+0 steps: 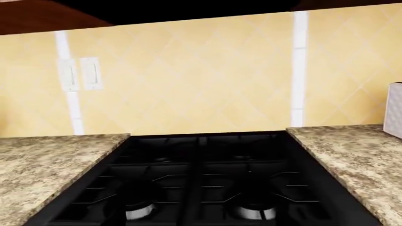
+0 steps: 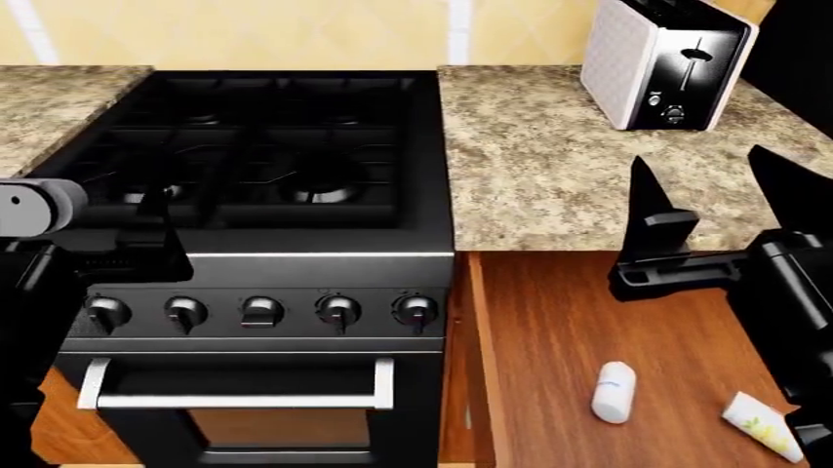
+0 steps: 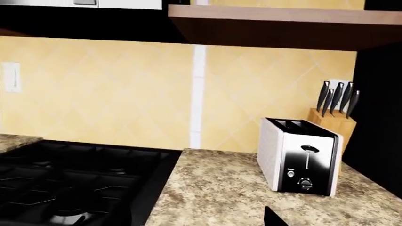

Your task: Pick and place the shaker into the drawer. Then close the cabinet.

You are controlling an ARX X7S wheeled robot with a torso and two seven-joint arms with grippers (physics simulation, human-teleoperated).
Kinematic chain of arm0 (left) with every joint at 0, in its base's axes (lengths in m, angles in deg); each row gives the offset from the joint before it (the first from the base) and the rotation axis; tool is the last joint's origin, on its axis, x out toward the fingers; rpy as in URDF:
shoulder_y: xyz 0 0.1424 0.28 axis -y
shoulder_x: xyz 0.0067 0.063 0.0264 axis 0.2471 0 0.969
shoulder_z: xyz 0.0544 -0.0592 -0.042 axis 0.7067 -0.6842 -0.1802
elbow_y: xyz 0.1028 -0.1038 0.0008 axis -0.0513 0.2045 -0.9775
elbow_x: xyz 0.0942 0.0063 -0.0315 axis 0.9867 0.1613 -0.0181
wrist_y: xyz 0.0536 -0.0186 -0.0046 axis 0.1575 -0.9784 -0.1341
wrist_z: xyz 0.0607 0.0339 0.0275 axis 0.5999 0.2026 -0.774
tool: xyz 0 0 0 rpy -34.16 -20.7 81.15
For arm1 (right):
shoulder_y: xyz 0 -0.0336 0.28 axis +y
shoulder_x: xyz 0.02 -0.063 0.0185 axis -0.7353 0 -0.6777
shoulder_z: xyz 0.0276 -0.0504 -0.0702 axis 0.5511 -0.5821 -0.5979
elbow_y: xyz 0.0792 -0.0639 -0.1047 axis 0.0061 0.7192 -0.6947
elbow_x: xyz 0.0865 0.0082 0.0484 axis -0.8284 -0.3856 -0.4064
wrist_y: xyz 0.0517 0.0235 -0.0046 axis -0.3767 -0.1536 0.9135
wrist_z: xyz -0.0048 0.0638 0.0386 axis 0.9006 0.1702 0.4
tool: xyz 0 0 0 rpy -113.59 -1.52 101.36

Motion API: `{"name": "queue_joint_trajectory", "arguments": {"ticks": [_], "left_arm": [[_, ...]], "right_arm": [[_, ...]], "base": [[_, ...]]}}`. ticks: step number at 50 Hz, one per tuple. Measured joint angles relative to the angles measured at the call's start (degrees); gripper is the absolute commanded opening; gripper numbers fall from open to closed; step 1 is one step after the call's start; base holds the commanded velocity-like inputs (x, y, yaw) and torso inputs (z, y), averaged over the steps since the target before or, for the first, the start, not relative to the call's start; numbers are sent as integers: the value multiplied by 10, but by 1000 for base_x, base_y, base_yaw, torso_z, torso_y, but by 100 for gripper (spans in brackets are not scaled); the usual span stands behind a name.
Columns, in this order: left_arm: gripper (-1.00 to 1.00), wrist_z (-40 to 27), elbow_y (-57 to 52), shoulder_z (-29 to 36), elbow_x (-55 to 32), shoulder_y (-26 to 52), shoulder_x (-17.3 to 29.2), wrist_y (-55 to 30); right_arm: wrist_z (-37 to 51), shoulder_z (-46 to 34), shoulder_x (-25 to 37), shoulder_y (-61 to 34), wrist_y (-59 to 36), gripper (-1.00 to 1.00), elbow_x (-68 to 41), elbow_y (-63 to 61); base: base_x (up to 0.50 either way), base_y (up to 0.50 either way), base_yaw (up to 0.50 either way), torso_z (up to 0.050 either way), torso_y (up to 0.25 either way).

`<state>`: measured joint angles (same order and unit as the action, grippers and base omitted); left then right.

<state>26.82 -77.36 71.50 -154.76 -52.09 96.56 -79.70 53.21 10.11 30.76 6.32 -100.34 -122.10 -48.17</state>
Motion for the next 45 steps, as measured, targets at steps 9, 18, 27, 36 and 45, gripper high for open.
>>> {"name": "queue_joint_trajectory", "arguments": {"ticks": [9,18,27,36,45], "left_arm": [[100,0,-3,-2,-1,-3,1,1],[100,0,-4,-3,-1,-5,2,2],[100,3,-2,-2,3,-8,1,5],[100,6,1,-2,10,-15,-2,9],[100,9,2,-10,22,-36,-5,21]], "right_arm": [[3,3,0,1,1,100,2,0],[5,3,-2,3,2,100,3,0],[4,3,-5,7,3,100,6,1],[-1,3,-8,18,9,100,13,3],[-7,2,-13,31,16,100,27,3]], "base": [[1,354,0,0,0],[1,383,0,0,0],[1,382,0,0,0],[1,374,0,0,0],[1,366,0,0,0]]}}
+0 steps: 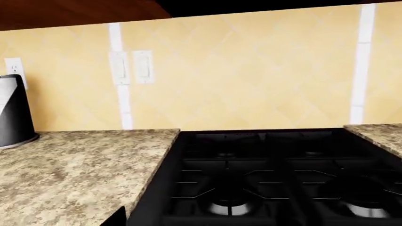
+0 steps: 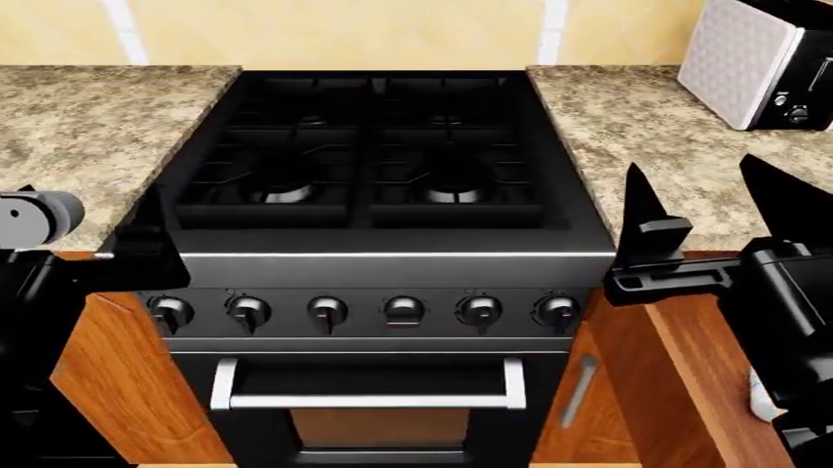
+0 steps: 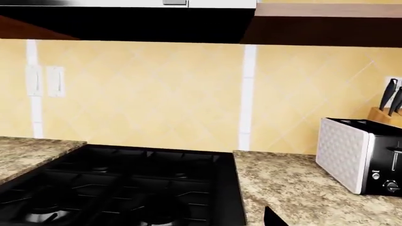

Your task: Pick and place the shaker into the drawer. Then close the cabinet.

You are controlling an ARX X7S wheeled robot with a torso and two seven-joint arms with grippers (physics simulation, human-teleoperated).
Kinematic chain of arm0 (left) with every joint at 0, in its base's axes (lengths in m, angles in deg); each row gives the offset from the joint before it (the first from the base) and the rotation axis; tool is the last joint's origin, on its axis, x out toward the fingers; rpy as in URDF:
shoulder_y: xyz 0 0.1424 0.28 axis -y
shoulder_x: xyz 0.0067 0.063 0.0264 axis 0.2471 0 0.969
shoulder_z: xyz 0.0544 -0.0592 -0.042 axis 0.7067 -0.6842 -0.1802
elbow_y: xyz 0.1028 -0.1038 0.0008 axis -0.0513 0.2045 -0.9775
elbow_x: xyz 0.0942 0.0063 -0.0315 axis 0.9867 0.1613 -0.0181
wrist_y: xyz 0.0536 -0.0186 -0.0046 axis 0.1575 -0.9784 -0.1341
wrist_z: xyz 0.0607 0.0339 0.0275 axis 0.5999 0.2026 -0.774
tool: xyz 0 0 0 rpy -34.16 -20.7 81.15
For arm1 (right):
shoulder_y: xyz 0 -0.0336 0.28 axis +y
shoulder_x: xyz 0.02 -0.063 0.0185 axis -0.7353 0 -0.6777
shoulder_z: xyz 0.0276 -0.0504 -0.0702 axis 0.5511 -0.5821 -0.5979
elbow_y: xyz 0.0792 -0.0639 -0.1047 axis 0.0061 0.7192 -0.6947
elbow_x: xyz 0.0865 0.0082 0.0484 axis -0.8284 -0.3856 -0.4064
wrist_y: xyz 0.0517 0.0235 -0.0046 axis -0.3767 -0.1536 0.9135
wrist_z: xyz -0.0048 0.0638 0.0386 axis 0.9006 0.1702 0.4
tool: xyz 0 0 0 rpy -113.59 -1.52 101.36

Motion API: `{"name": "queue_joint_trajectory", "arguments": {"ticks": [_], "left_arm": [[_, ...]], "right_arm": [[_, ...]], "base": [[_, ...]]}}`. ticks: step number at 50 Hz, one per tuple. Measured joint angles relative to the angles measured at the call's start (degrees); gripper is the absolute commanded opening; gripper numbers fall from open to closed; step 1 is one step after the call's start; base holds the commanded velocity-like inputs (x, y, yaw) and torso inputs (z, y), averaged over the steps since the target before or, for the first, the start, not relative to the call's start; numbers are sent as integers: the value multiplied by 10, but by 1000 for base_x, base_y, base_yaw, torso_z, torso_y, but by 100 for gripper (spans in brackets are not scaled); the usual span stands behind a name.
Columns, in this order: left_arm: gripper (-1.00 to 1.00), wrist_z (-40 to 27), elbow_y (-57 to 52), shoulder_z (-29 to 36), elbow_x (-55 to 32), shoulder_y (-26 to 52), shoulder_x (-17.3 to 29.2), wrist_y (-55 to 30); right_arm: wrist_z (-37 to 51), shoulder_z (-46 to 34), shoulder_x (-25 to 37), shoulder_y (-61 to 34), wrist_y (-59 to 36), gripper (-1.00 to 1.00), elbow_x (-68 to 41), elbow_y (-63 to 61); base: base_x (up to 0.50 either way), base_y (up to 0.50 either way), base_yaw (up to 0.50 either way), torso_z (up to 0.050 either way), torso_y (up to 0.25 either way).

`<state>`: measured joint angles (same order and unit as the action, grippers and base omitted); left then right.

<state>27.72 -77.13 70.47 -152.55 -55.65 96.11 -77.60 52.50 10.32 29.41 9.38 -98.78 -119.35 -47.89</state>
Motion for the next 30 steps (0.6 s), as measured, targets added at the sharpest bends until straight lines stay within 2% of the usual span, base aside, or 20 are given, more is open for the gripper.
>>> {"name": "queue_joint_trajectory", "arguments": {"ticks": [30], "left_arm": [[100,5,-4,-9,20,-31,0,14]], "right_arm": [[-8,-4,-14,29,15,100,39,1]], "base": [[0,354,0,0,0]]}}
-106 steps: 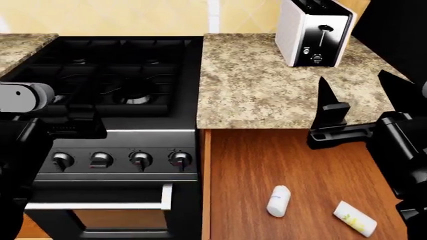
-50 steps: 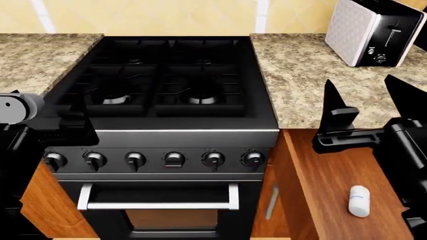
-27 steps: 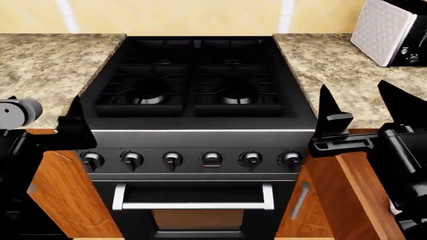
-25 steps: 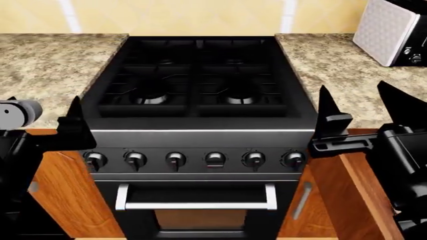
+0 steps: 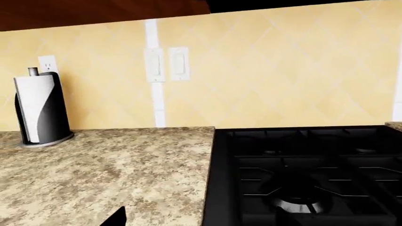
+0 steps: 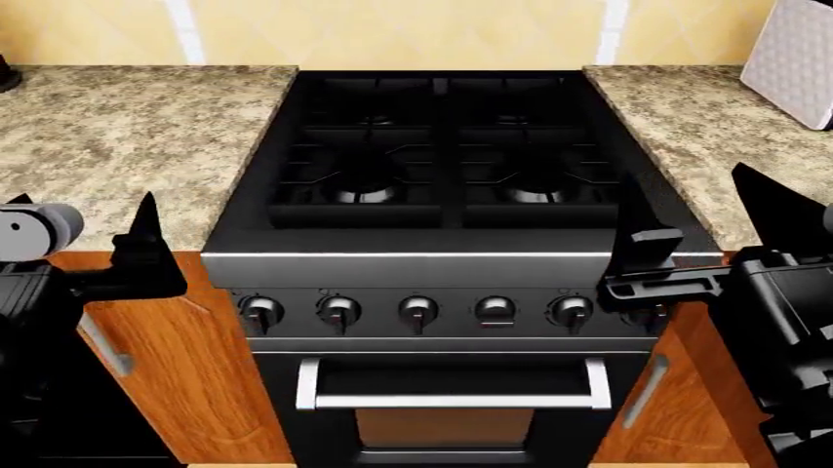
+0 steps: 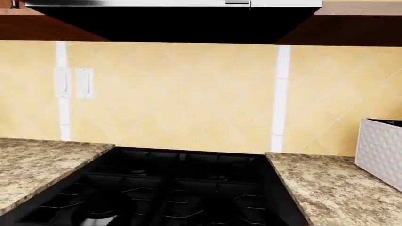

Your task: Pick and place the shaker into the drawer. Then close the cabinet.

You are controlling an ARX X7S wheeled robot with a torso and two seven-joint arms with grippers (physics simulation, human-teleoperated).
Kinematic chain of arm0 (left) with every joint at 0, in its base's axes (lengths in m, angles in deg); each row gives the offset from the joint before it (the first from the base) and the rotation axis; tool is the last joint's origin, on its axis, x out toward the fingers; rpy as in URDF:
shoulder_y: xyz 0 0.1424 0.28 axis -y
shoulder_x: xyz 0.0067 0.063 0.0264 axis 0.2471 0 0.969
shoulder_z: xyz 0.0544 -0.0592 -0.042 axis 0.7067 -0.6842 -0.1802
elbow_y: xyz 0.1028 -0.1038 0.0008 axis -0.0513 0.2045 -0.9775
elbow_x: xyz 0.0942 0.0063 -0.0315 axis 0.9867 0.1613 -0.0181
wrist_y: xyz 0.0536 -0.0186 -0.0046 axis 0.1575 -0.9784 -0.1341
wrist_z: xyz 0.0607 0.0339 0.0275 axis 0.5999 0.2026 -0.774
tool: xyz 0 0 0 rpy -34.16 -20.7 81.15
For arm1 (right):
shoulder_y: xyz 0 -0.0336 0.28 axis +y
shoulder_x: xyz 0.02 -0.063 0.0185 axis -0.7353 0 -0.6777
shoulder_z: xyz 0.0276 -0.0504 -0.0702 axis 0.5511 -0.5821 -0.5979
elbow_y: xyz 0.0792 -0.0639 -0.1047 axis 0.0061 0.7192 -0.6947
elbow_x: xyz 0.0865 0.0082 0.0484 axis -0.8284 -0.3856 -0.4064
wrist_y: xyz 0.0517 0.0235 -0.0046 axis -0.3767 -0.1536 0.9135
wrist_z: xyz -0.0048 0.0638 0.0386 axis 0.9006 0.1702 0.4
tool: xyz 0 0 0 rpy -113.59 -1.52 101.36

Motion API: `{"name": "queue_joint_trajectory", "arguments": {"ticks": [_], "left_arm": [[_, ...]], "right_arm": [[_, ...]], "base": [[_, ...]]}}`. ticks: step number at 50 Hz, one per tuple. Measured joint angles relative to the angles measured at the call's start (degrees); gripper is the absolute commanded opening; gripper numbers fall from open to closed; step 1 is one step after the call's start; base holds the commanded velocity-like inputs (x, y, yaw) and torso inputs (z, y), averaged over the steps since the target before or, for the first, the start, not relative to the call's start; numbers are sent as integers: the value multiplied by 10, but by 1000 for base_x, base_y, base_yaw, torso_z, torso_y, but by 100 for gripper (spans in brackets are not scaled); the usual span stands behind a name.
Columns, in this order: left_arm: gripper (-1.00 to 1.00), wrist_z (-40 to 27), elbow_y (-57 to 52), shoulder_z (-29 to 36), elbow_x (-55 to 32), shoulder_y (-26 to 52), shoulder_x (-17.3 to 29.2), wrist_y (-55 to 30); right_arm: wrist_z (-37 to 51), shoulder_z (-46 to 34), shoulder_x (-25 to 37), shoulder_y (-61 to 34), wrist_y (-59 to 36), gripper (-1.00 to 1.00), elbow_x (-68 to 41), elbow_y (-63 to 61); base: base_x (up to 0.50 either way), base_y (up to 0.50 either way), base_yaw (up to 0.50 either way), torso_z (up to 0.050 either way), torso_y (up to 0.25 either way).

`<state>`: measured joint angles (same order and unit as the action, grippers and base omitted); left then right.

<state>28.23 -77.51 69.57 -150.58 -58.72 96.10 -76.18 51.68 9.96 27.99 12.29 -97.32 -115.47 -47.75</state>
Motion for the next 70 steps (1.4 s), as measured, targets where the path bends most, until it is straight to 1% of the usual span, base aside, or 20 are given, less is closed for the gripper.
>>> {"name": "queue_joint_trajectory", "arguments": {"ticks": [11,32,59,65,70], "left_arm": [[100,8,3,-3,8,-9,0,7],[100,8,1,-8,8,-16,2,10],[100,1,1,-13,-4,-17,1,10],[100,10,5,-16,7,-28,-7,22],[100,23,16,-14,33,-44,-22,41]], "right_arm": [[1,1,-1,2,2,100,1,-1],[3,3,-2,9,6,100,4,-1],[1,6,-4,23,16,100,12,7],[-2,8,-5,38,25,100,25,10],[-7,10,-10,65,43,100,51,18]], "base": [[0,332,0,0,0],[-316,474,0,0,0],[-4,500,0,0,0],[0,500,0,0,0],[0,500,0,0,0]]}}
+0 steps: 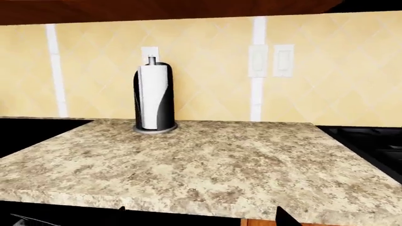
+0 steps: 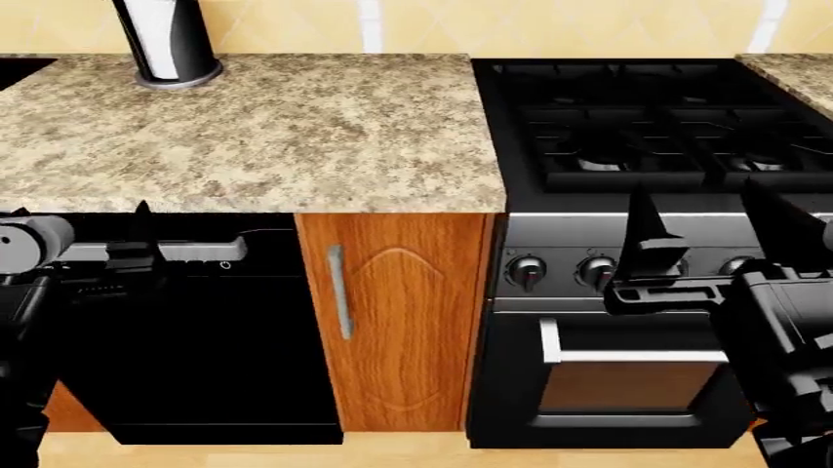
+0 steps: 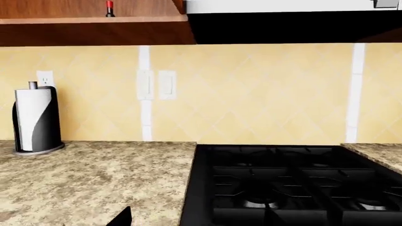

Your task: Pick and place the shaker into the drawer. Then close the cabinet.

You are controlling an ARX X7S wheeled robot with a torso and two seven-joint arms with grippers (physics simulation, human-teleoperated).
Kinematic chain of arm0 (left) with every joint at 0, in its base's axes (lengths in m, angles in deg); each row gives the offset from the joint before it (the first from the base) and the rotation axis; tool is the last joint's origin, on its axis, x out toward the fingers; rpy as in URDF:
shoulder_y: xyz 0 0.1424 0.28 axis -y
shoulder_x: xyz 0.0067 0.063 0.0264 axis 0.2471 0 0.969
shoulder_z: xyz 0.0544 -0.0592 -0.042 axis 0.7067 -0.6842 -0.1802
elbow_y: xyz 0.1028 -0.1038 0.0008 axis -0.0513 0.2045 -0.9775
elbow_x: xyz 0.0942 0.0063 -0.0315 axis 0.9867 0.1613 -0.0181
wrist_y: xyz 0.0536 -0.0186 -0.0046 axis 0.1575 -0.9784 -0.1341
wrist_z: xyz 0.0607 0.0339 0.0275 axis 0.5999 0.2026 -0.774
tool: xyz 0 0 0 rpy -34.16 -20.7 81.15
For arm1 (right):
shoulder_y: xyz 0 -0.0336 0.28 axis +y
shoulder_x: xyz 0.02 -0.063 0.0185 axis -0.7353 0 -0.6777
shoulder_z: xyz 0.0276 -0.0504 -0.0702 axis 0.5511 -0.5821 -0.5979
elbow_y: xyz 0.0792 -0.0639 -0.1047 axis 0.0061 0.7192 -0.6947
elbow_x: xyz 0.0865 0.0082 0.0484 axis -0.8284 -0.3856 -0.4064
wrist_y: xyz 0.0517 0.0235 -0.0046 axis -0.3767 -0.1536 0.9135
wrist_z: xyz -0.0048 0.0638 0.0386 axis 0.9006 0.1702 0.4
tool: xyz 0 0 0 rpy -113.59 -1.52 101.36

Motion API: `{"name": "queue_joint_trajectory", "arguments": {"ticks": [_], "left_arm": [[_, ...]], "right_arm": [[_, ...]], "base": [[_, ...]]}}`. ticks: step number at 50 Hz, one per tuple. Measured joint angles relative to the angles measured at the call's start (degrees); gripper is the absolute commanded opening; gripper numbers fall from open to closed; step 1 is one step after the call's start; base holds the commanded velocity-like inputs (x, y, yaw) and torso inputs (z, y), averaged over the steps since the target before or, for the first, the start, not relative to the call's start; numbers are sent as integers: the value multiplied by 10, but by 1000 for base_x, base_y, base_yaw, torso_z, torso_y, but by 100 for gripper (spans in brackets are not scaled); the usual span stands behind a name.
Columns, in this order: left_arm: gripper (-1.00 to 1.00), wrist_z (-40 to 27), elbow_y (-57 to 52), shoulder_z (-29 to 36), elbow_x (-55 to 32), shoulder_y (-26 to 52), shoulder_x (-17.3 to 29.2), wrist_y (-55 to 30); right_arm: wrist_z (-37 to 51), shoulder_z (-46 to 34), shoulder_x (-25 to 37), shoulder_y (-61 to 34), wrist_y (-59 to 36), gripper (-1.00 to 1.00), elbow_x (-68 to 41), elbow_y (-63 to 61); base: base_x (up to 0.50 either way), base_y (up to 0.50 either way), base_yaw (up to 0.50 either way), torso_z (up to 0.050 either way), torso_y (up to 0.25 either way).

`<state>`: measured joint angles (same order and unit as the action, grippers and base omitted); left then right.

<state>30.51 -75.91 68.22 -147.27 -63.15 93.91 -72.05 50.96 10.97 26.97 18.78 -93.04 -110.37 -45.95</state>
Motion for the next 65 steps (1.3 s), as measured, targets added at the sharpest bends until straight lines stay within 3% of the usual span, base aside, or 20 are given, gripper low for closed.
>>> {"name": "queue_joint_trajectory", "arguments": {"ticks": [22,42,46,52,58,65], "left_arm": [[100,41,45,20,98,-71,-59,73],[100,17,59,54,150,-78,-76,64],[100,130,114,23,309,-64,-185,76],[100,242,45,-22,442,-26,-277,-43],[100,304,-16,-47,510,30,-318,-148],[100,342,-70,-58,547,116,-329,-251]], "right_arm": [[-17,-2,-24,120,71,100,103,28],[-33,-9,-42,157,95,100,133,53],[-156,93,-183,168,46,100,249,119],[-258,220,-299,142,-144,100,288,53],[-298,304,-349,78,-320,100,277,-18],[-293,369,-368,-36,-488,100,215,-66]], "base": [[0,443,0,0,0],[0,18,0,0,0],[0,0,0,0,0],[0,0,0,0,0],[0,0,0,0,0],[0,0,0,0,0]]}}
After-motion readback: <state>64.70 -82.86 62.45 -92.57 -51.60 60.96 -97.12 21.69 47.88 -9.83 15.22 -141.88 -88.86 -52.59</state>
